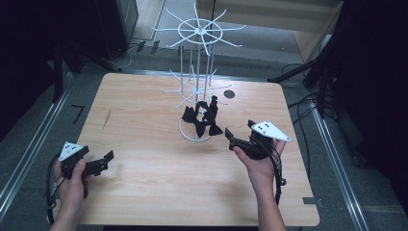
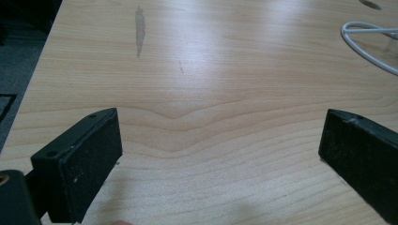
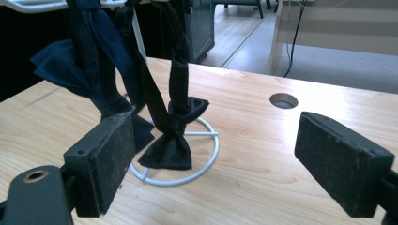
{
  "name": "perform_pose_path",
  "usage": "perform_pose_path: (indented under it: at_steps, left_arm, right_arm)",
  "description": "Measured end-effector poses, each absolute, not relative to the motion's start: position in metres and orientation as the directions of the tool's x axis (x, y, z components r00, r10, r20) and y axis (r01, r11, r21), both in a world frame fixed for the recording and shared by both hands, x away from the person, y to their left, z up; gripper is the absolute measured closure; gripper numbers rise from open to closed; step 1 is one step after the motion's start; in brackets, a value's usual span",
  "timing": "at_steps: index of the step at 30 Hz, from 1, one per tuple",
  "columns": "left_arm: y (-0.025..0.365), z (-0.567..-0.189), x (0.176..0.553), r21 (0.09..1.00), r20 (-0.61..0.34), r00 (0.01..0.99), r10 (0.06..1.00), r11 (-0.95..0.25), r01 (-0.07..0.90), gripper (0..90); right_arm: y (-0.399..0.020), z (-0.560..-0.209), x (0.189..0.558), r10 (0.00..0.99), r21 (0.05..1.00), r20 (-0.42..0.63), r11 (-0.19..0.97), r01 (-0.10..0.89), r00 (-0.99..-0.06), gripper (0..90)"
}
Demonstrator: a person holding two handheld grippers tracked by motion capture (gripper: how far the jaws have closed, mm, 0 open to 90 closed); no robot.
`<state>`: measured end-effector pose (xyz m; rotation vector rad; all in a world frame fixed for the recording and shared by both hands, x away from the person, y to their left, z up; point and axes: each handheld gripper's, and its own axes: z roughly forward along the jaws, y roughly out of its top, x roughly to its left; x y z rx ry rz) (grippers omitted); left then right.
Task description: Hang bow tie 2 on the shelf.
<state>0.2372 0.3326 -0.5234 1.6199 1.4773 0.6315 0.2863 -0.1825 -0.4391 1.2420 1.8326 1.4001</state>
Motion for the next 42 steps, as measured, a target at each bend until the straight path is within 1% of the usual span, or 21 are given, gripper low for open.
perform_pose_path:
  at_steps: [15,42]
  left_arm:
    - [0.332,-0.523,0.237,0.834,-0.165,0.179,0.97,0.04,0.55,0.2]
    - [0.332,-0.523,0.237,0.834,-0.165,0.18,0.97,0.039,0.55,0.2]
  right_arm:
    - [-0.207,-0.454,0.274,0.891,0.928,0.127,0.048,0.37,-0.435,2.6]
    - [-0.25,-0.485,0.253,0.909,0.91,0.152,0.025,0.414,-0.389,1.6]
